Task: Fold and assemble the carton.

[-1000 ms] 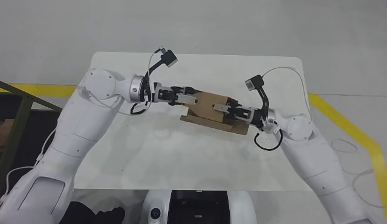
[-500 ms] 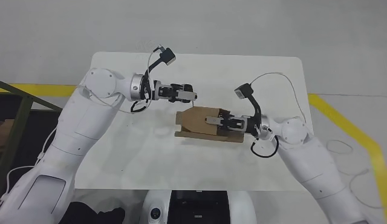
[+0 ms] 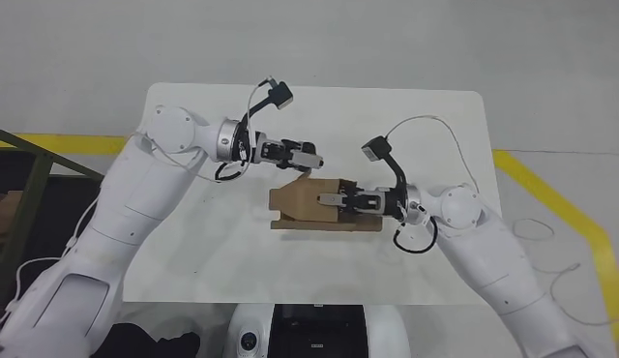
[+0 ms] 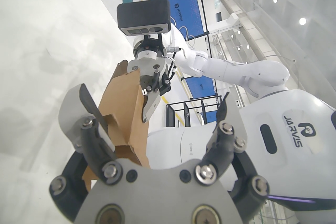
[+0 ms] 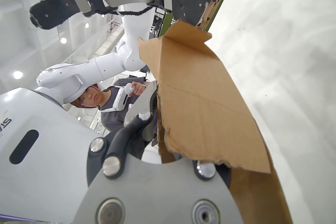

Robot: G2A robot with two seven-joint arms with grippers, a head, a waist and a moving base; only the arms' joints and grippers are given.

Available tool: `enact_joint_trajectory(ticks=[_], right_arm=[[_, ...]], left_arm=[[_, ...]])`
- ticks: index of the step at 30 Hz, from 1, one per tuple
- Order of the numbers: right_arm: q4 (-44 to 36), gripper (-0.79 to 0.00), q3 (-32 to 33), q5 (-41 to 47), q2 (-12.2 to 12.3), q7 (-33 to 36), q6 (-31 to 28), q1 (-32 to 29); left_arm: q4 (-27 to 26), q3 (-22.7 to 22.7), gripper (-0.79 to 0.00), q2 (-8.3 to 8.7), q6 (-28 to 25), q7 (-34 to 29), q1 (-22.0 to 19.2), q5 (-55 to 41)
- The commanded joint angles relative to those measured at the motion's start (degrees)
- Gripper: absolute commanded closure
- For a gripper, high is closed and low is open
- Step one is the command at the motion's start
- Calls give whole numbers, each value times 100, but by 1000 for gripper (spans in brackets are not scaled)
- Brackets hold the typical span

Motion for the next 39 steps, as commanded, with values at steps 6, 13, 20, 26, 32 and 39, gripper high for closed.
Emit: enact_joint_trajectory(ticks=[6, 13, 20, 26, 32, 39], right_arm=[[94, 0, 14, 64, -19, -19, 5, 59], [132, 0, 117, 135, -14, -35, -24, 60], [108, 0, 409, 194, 32, -170, -103, -35], [72, 0, 631, 71, 61, -536, -40, -145], [-5, 0, 720, 7, 56, -927, 134, -227], [-86, 0, 747, -3, 39, -1115, 236, -268]], left_arm=[[78, 160, -785, -48, 14, -146, -97, -79], [261, 141, -785, -66, -41, -178, -164, -180], [325, -220, -785, 3, -181, -26, -51, -225], [139, -440, -785, 60, -256, 84, 157, -168], [-85, -471, -785, 83, -246, 112, 298, -44], [-144, -382, -785, 61, -251, 200, 275, 54]])
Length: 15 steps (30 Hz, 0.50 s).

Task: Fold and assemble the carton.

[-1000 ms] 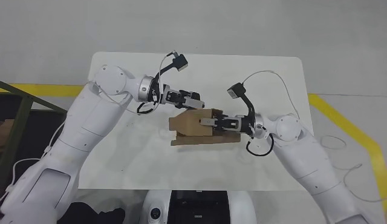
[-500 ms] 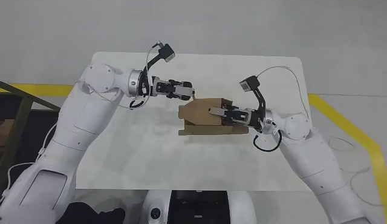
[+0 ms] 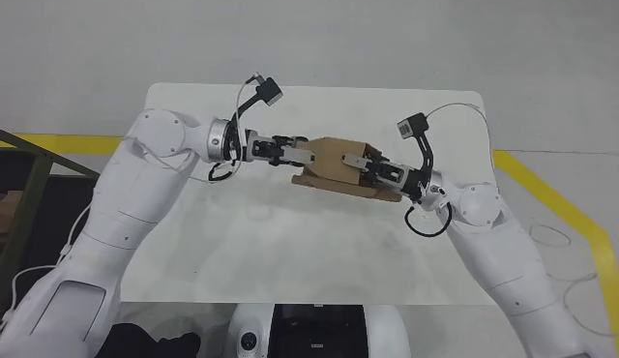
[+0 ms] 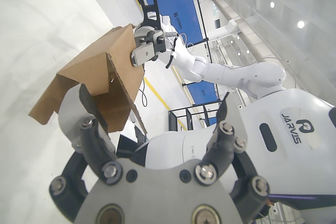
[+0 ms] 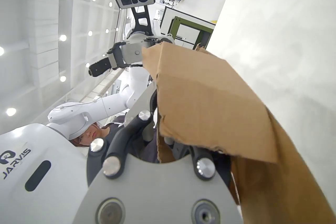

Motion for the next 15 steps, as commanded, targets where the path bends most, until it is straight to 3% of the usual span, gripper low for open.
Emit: enact_joint_trajectory(ticks=[1, 10, 15], right_arm=[[-10, 0, 23, 9, -2, -38, 3, -8], [-42, 0, 192, 52, 10, -112, -19, -106], [-89, 0, 205, 49, -2, -183, -3, -123]], left_arm=[[-31, -19, -785, 0, -82, 82, 11, 55], [-412, -500, -785, 116, -222, 370, 404, 309], [-636, -529, -785, 143, -138, 290, 543, 337]])
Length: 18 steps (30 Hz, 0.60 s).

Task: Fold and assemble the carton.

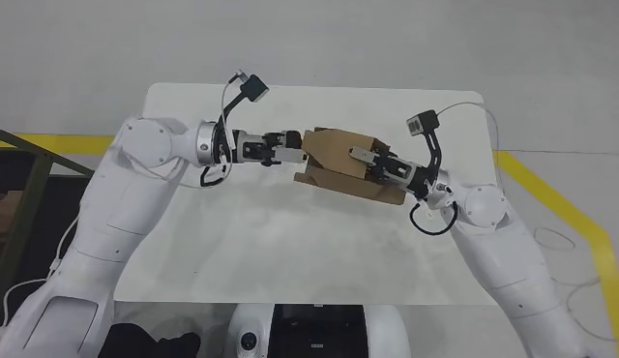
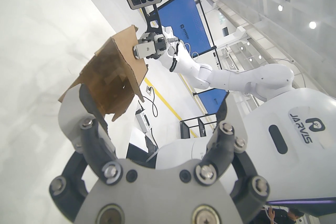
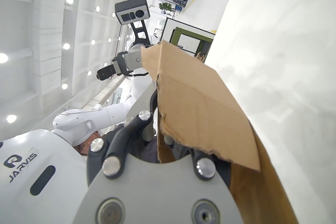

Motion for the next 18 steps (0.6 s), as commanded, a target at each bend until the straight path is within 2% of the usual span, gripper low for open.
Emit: enact_joint_trajectory(ticks=[1, 11, 18], right_arm=[[-24, 0, -10, -12, -8, -60, 9, -10], [-83, 0, -127, -42, -62, -204, 68, -7], [-56, 0, -9, 50, -98, -674, -77, -45]], left_arm=[[-39, 42, -785, -3, 36, -20, 0, 4], [146, 459, -785, -103, 93, 11, -358, 22], [138, 636, -785, -136, 96, -127, -432, -9]])
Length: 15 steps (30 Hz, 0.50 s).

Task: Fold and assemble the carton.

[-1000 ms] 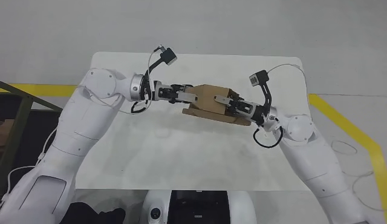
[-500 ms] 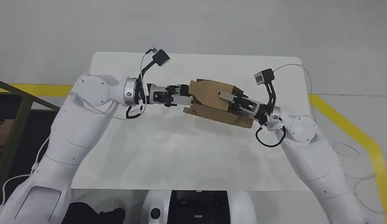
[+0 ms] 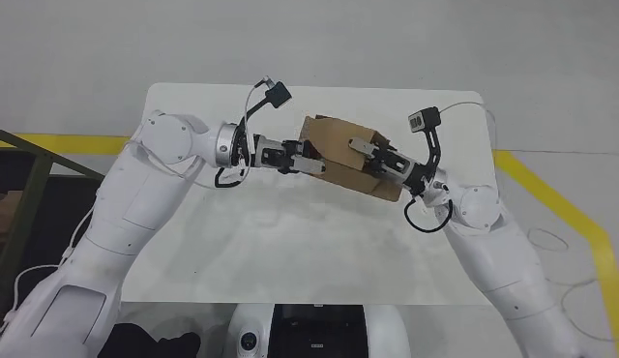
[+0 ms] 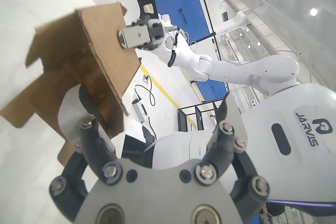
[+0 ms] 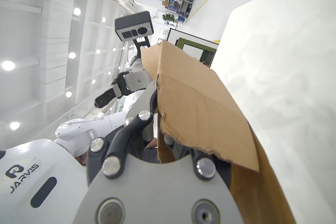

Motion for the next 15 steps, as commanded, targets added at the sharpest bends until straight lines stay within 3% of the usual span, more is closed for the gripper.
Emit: enact_joint_trajectory(ticks=[1, 15], right_arm=[[4, 0, 44, 8, -5, -108, -38, -16], [-105, 0, 131, -373, -58, -713, -97, -120]], left_arm=[[-11, 5, -785, 1, 4, -25, 8, -14], [-340, 69, -785, 10, 57, -232, 87, -63]])
